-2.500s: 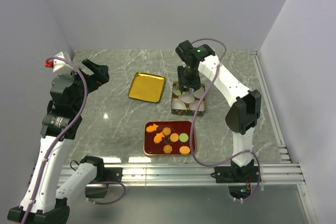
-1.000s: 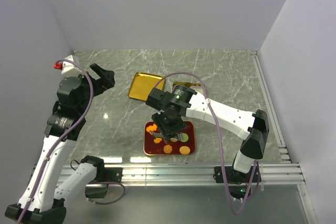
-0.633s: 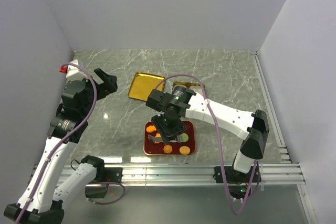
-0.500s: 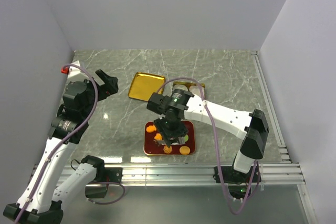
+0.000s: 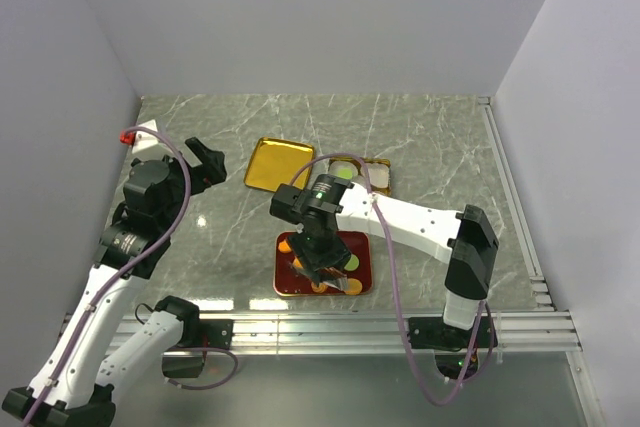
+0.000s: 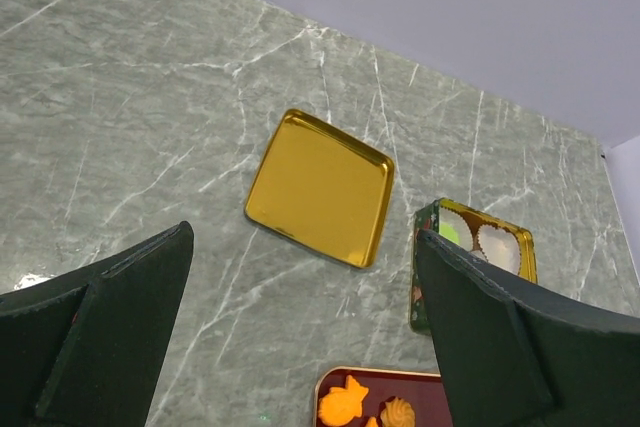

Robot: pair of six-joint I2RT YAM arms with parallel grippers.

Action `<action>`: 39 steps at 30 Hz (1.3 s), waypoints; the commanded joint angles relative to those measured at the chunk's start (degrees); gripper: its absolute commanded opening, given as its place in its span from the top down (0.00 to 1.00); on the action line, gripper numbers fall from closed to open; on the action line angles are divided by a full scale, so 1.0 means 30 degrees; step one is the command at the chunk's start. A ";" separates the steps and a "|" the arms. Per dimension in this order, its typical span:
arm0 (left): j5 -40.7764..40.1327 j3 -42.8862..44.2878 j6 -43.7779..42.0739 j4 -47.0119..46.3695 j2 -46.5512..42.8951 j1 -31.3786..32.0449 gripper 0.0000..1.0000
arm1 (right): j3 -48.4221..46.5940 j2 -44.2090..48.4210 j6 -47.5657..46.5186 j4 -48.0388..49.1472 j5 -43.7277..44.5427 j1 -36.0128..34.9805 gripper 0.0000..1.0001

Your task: Pack the cookies

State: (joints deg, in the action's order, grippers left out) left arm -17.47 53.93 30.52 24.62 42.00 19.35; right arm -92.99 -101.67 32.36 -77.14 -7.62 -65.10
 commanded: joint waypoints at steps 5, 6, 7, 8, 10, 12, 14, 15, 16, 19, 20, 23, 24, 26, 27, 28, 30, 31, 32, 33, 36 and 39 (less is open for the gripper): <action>-0.0620 -0.0019 -0.0623 -0.0502 -0.0435 0.0111 0.01 | -0.1229 -0.0505 0.0112 -0.1825 0.0049 -0.0155 0.42; -0.0678 -0.0018 -0.0653 -0.0444 -0.0493 0.0111 0.01 | -0.1259 -0.0563 0.0083 -0.1824 0.0049 -0.0155 0.42; -0.0708 -0.0047 -0.0682 -0.0444 -0.0494 0.0111 0.01 | -0.1288 -0.0622 0.0083 -0.1853 0.0020 -0.0155 0.42; -0.0708 -0.0019 -0.0682 -0.0415 -0.0523 0.0111 0.01 | -0.1317 -0.0594 0.0054 -0.1854 0.0020 -0.0126 0.42; -0.0738 -0.0048 -0.0712 -0.0385 -0.0610 0.0111 0.01 | -0.1347 -0.0710 0.0024 -0.1854 0.0049 -0.0155 0.42; -0.0738 -0.0106 -0.0712 -0.0356 -0.0669 0.0111 0.01 | -0.1376 -0.0797 -0.0034 -0.1854 0.0049 -0.0155 0.42; -0.0767 -0.0107 -0.0712 -0.0327 -0.0699 0.0111 0.01 | -0.1347 -0.0827 -0.0064 -0.1854 0.0020 -0.0184 0.43; -0.0767 -0.0106 -0.0741 -0.0297 -0.0728 0.0111 0.01 | -0.1318 -0.0886 -0.0064 -0.1854 0.0020 -0.0184 0.43; -0.0767 -0.0048 -0.0741 -0.0268 -0.0728 0.0111 0.01 | -0.1289 -0.0857 -0.0064 -0.1854 0.0020 -0.0155 0.44; -0.0767 -0.0047 -0.0799 -0.0239 -0.0815 0.0111 0.00 | -0.1172 -0.0798 -0.0005 -0.1854 -0.0009 -0.0184 0.47; -0.0796 -0.0019 -0.0799 -0.0239 -0.0816 0.0111 0.00 | -0.1142 -0.0769 0.0024 -0.1854 -0.0068 -0.0184 0.49; -0.0826 -0.0048 -0.0799 -0.0209 -0.0845 0.0111 0.01 | -0.1113 -0.0711 0.0024 -0.1883 -0.0156 -0.0272 0.53; -0.0826 -0.0019 -0.0828 -0.0180 -0.0845 0.0111 0.01 | -0.1084 -0.0681 0.0053 -0.1912 -0.0214 -0.0330 0.55; -0.0855 -0.0018 -0.0858 -0.0180 -0.0903 0.0111 0.01 | -0.0967 -0.0594 0.0112 -0.1883 -0.0244 -0.0360 0.59; -0.0855 -0.0018 -0.0858 -0.0180 -0.0875 0.0140 0.01 | -0.0937 -0.0506 0.0141 -0.1883 -0.0215 -0.0418 0.59; -0.0855 -0.0047 -0.0858 -0.0180 -0.0874 0.0140 0.00 | -0.0879 -0.0447 0.0170 -0.1883 -0.0186 -0.0419 0.60; -0.0767 -0.0018 -0.0858 -0.0209 -0.0845 0.0140 0.01 | -0.0849 -0.0301 0.0317 -0.1883 -0.0011 -0.0390 0.62; -0.0767 0.0011 -0.0858 -0.0209 -0.0816 0.0169 0.01 | -0.0907 -0.0213 0.0375 -0.1883 0.0077 -0.0390 0.63; -0.0738 -0.0018 -0.0829 -0.0180 -0.0758 0.0170 0.01 | -0.0966 -0.0096 0.0550 -0.1912 0.0194 -0.0419 0.63; -0.0738 0.0040 -0.0829 -0.0180 -0.0728 0.0199 0.01 | -0.0995 -0.0037 0.0667 -0.1883 0.0311 -0.0419 0.63; -0.0708 0.0099 -0.0858 -0.0209 -0.0611 0.0257 0.00 | -0.1083 0.0256 0.0990 -0.1883 0.0721 -0.0419 0.64; -0.0679 0.0245 -0.0829 -0.0209 -0.0436 0.0258 0.01 | -0.1229 0.0666 0.1371 -0.1883 0.1103 -0.0419 0.64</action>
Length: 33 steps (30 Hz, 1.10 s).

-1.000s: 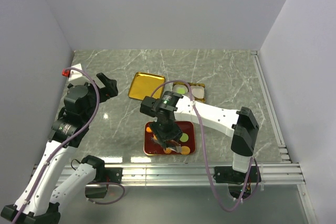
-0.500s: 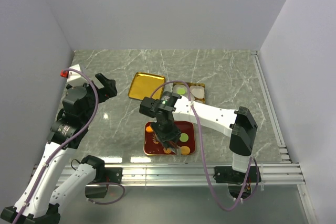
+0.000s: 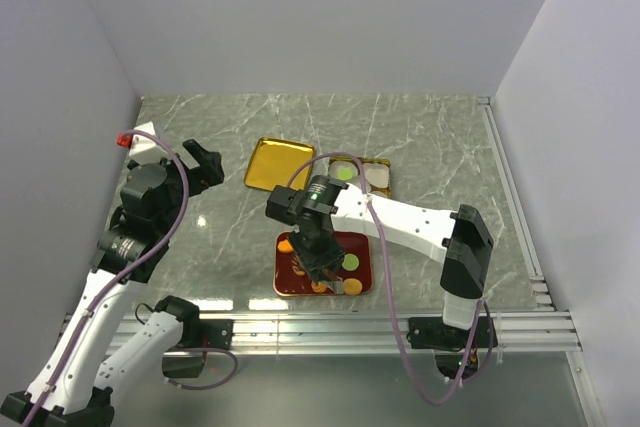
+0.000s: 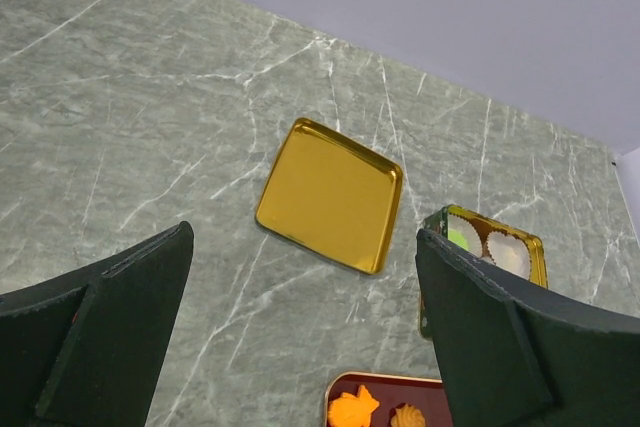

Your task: Pack the cookies

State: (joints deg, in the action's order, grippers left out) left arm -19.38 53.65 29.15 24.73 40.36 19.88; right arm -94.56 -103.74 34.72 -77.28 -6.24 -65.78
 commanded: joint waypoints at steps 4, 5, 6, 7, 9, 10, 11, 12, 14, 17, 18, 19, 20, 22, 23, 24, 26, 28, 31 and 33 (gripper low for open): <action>0.0130 0.0574 -0.0253 -0.0246 0.0433 0.0112 0.00 | -0.0939 0.1768 0.0936 -0.1839 0.1112 -0.0164 0.63; 0.0160 0.0661 -0.0224 -0.0246 0.0521 0.0112 0.01 | -0.0998 0.1885 0.0966 -0.1868 0.1258 -0.0135 0.64; 0.0218 0.0836 -0.0223 -0.0246 0.0551 0.0112 0.01 | -0.1085 0.1915 0.0995 -0.1840 0.1289 -0.0163 0.63; 0.0276 0.0925 -0.0194 -0.0246 0.0696 0.0112 0.01 | -0.1115 0.2031 0.1024 -0.1839 0.1347 -0.0106 0.63; 0.0336 0.1188 -0.0194 -0.0217 0.0843 0.0112 0.01 | -0.1290 0.2120 0.1054 -0.1868 0.1581 -0.0076 0.63; 0.0423 0.1277 -0.0165 -0.0187 0.0960 0.0112 0.01 | -0.1320 0.2149 0.1083 -0.1869 0.1640 -0.0076 0.63; 0.0453 0.1365 -0.0194 -0.0187 0.0990 0.0141 0.01 | -0.1349 0.2208 0.1112 -0.1840 0.1699 0.0011 0.63; 0.0482 0.1539 -0.0165 -0.0129 0.1077 0.0112 0.00 | -0.1495 0.2266 0.1112 -0.1839 0.1815 0.0041 0.63; 0.0570 0.1716 -0.0165 -0.0099 0.1195 0.0141 0.01 | -0.1671 0.2413 0.1142 -0.1840 0.1875 0.0129 0.63; 0.0687 0.2039 -0.0077 -0.0012 0.1429 0.0112 0.01 | -0.2052 0.2647 0.1229 -0.1840 0.1963 0.0334 0.63; 0.0716 0.2184 -0.0077 0.0018 0.1488 0.0141 0.01 | -0.2285 0.2677 0.1258 -0.1839 0.2021 0.0392 0.63; 0.0746 0.2244 -0.0048 0.0076 0.1575 0.0141 0.01 | -0.2345 0.2735 0.1259 -0.1868 0.2050 0.0509 0.63; 0.0804 0.2331 -0.0018 0.0135 0.1605 0.0141 0.00 | -0.2462 0.2765 0.1259 -0.1840 0.2051 0.0597 0.63; 0.0863 0.2595 0.0040 0.0223 0.1722 0.0112 0.01 | -0.2726 0.2824 0.1200 -0.1839 0.2515 0.0890 0.63; 0.0892 0.2683 0.0069 0.0252 0.1810 0.0141 0.00 | -0.2843 0.2853 0.1171 -0.1839 0.2606 0.1007 0.63; 0.0950 0.2858 0.0099 0.0310 0.1811 0.0112 0.00 | -0.3018 0.2882 0.1113 -0.1839 0.2694 0.1153 0.63; 0.1067 0.3034 0.0099 0.0370 0.1928 0.0112 0.01 | -0.3253 0.2969 0.0908 -0.1839 0.2929 0.1739 0.63; 0.1097 0.3269 0.0099 0.0457 0.1986 0.0141 0.01 | -0.3488 0.3115 0.0644 -0.1839 0.3134 0.2353 0.63; 0.1127 0.3504 0.0157 0.0516 0.2045 0.0141 0.01 | -0.3751 0.3379 0.0117 -0.1810 0.3485 0.3788 0.64; 0.1185 0.3679 0.0157 0.0545 0.2104 0.0141 0.01 | -0.3752 0.3468 -0.0320 -0.1810 0.3836 0.4960 0.63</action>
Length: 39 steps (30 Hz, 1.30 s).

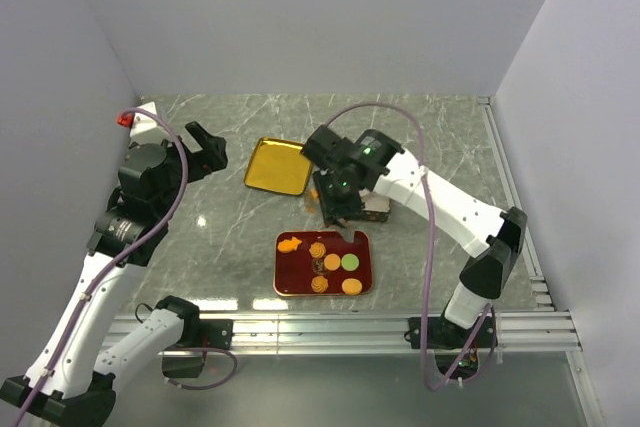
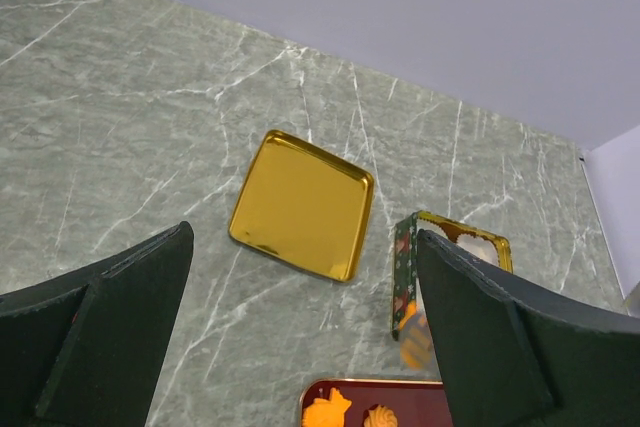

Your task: Pack the cookies

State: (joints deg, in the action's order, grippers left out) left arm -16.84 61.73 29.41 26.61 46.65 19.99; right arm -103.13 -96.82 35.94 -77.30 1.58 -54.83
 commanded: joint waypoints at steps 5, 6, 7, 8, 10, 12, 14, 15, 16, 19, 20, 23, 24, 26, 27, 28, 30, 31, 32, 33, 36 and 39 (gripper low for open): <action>0.0545 0.1393 0.0100 -0.0052 0.0240 0.0105 0.01 | -0.0604 0.1246 -0.1579 -0.1715 0.1961 0.3302 0.64; 0.0574 0.1452 0.0100 -0.0081 0.0269 0.0105 0.01 | -0.0400 0.1275 -0.1813 -0.1570 0.2020 0.4030 0.63; 0.0575 0.1482 0.0129 -0.0081 0.0356 0.0105 0.01 | -0.0282 0.1334 -0.1931 -0.1481 0.2021 0.4357 0.63; 0.0604 0.1569 0.0129 -0.0139 0.0386 0.0105 0.01 | -0.0020 0.1363 -0.2048 -0.1219 0.2021 0.4679 0.63; 0.0633 0.1599 0.0158 -0.0169 0.0532 0.0105 0.00 | 0.0216 0.1393 -0.2371 -0.0925 0.1875 0.5556 0.63; 0.0662 0.1687 0.0187 -0.0228 0.0620 0.0105 0.01 | 0.0392 0.1306 -0.2721 -0.0690 0.1903 0.6028 0.63; 0.0692 0.1746 0.0217 -0.0286 0.0767 0.0105 0.01 | 0.0452 0.1101 -0.2986 -0.0573 0.1904 0.6643 0.63; 0.0721 0.1775 0.0246 -0.0315 0.0825 0.0105 0.01 | 0.0394 0.1013 -0.3248 -0.0572 0.1961 0.6819 0.64; 0.0721 0.1804 0.0246 -0.0345 0.0913 0.0105 0.01 | 0.0393 0.0838 -0.3367 -0.0543 0.1991 0.7169 0.64; 0.0633 0.1980 0.0217 -0.0374 0.1059 0.0105 0.01 | 0.0305 0.0515 -0.3865 -0.0426 0.1992 0.7669 0.64; 0.0604 0.2038 0.0188 -0.0374 0.1089 0.0076 0.01 | 0.0363 0.0485 -0.3982 -0.0252 0.1875 0.8077 0.64; 0.0458 0.2185 0.0129 -0.0287 0.1148 0.0105 0.00 | 0.0334 0.0192 -0.4363 -0.0133 0.1845 0.8576 0.64; 0.0428 0.2185 0.0129 -0.0286 0.1119 0.0105 0.01 | 0.0392 0.0047 -0.4538 -0.0075 0.1845 0.8666 0.64; 0.0282 0.2127 0.0129 -0.0199 0.1090 0.0105 0.00 | 0.0626 -0.0071 -0.4685 0.0188 0.1728 0.8783 0.64; 0.0282 0.2098 0.0187 -0.0169 0.1002 0.0105 0.01 | 0.0685 -0.0188 -0.4744 0.0189 0.1786 0.8784 0.64; 0.0224 0.2039 0.0216 -0.0053 0.0973 0.0105 0.01 | 0.0744 -0.0276 -0.4745 0.0248 0.1844 0.8813 0.64; 0.0165 0.1980 0.0333 0.0064 0.0944 0.0105 0.01 | 0.0861 -0.0481 -0.4833 0.0365 0.1845 0.8871 0.64; 0.0135 0.1951 0.0392 0.0094 0.0914 0.0105 0.01 | 0.0862 -0.0569 -0.4862 0.0365 0.1845 0.8930 0.64; 0.0135 0.1835 0.0421 0.0124 0.0885 0.0105 0.01 | 0.0862 -0.0657 -0.4920 0.0423 0.1845 0.8930 0.64; 0.0135 0.1805 0.0451 0.0095 0.0797 0.0105 0.01 | 0.0891 -0.0832 -0.4921 0.0424 0.1845 0.8988 0.64; 0.0047 0.1687 0.0451 0.0094 0.0738 0.0105 0.00 | 0.0920 -0.1154 -0.4979 0.0511 0.1903 0.9048 0.64; -0.0186 0.1775 0.0335 0.0270 0.0738 0.0076 0.01 | 0.0949 -0.1448 -0.5009 0.0600 0.2020 0.9106 0.64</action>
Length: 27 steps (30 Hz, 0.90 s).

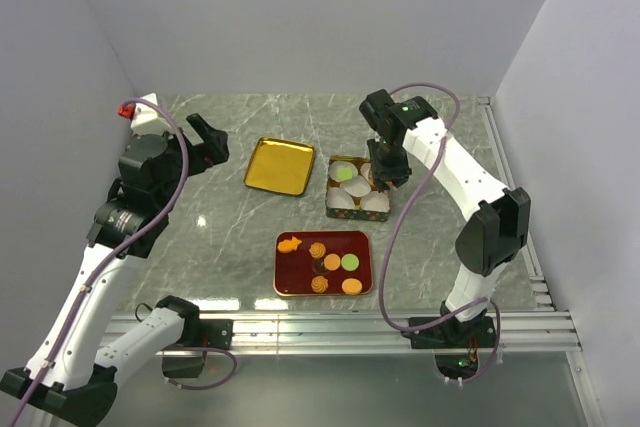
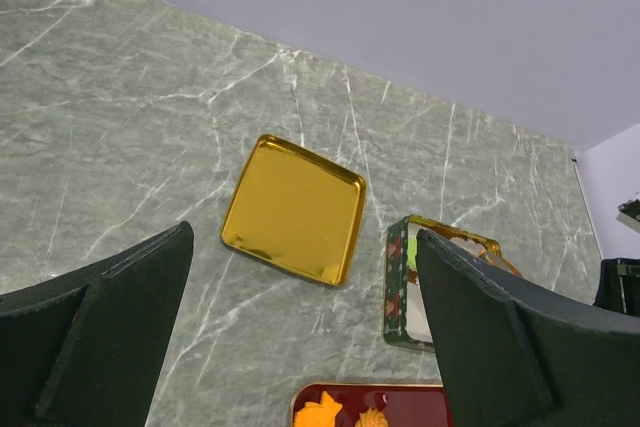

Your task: Pack the cookies

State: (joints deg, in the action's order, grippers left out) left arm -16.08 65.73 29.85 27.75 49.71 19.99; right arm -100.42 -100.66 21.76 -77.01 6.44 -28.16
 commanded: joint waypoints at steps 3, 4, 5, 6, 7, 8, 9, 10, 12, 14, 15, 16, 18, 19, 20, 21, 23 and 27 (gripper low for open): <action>-0.0588 0.0471 -0.0016 -0.0021 -0.0282 0.0105 0.01 | 0.0017 -0.0487 -0.0339 0.0622 0.0462 0.0305 0.64; -0.0647 0.0500 -0.0075 0.0008 -0.0340 0.0105 0.00 | 0.0017 -0.0547 -0.0368 0.0680 0.0462 0.0335 0.64; -0.0676 0.0501 -0.0105 0.0038 -0.0341 0.0076 0.01 | -0.0041 -0.0664 -0.0397 0.0710 0.0520 0.0364 0.64; -0.0706 0.0501 -0.0221 0.0067 -0.0370 0.0076 0.01 | -0.0042 -0.0752 -0.0397 0.0739 0.0491 0.0364 0.64; -0.0793 0.0530 -0.0222 0.0125 -0.0370 0.0076 0.01 | -0.0013 -0.0811 -0.0397 0.0768 0.0520 0.0364 0.65; -0.0823 0.0530 -0.0251 0.0155 -0.0370 0.0076 0.01 | -0.0099 -0.0927 -0.0426 0.0798 0.0578 0.0393 0.65; -0.0823 0.0530 -0.0280 0.0155 -0.0399 0.0076 0.01 | -0.0158 -0.1015 -0.0398 0.0769 0.0608 0.0422 0.65; -0.0852 0.0530 -0.0281 0.0184 -0.0399 0.0076 0.01 | -0.0275 -0.1074 -0.0426 0.0769 0.0637 0.0423 0.65; -0.0823 0.0530 -0.0281 0.0213 -0.0370 0.0076 0.01 | -0.0393 -0.1221 -0.0456 0.0769 0.0638 0.0569 0.65; -0.0823 0.0559 -0.0281 0.0185 -0.0341 0.0076 0.01 | -0.0539 -0.1338 -0.0456 0.0769 0.0667 0.0627 0.65; -0.0823 0.0559 -0.0281 0.0213 -0.0341 0.0076 0.01 | -0.0569 -0.1426 -0.0485 0.0798 0.0667 0.0715 0.65; -0.0823 0.0559 -0.0252 0.0214 -0.0283 0.0047 0.01 | -0.0569 -0.1484 -0.0456 0.0827 0.0667 0.0745 0.65; -0.0794 0.0588 -0.0281 0.0214 -0.0282 0.0047 0.01 | -0.0627 -0.1543 -0.0485 0.0827 0.0638 0.0832 0.66; -0.0765 0.0617 -0.0281 0.0214 -0.0253 0.0075 0.01 | -0.0744 -0.1573 -0.0485 0.0827 0.0609 0.0862 0.66; -0.0764 0.0647 -0.0281 0.0214 -0.0195 0.0076 0.01 | -0.0803 -0.1602 -0.0456 0.0827 0.0579 0.0862 0.66; -0.0764 0.0676 -0.0281 0.0243 -0.0165 0.0076 0.00 | -0.0861 -0.1602 -0.0456 0.0769 0.0550 0.0920 0.66; -0.0764 0.0735 -0.0281 0.0214 -0.0078 0.0076 0.01 | -0.0979 -0.1661 -0.0456 0.0769 0.0462 0.0979 0.66; -0.0706 0.0793 -0.0252 0.0184 0.0010 0.0076 0.01 | -0.1242 -0.1661 -0.0427 0.0740 0.0286 0.1038 0.66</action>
State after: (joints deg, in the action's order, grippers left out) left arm -17.89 65.76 29.61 28.64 49.69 19.99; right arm -101.10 -105.69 20.95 -75.50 6.83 -25.56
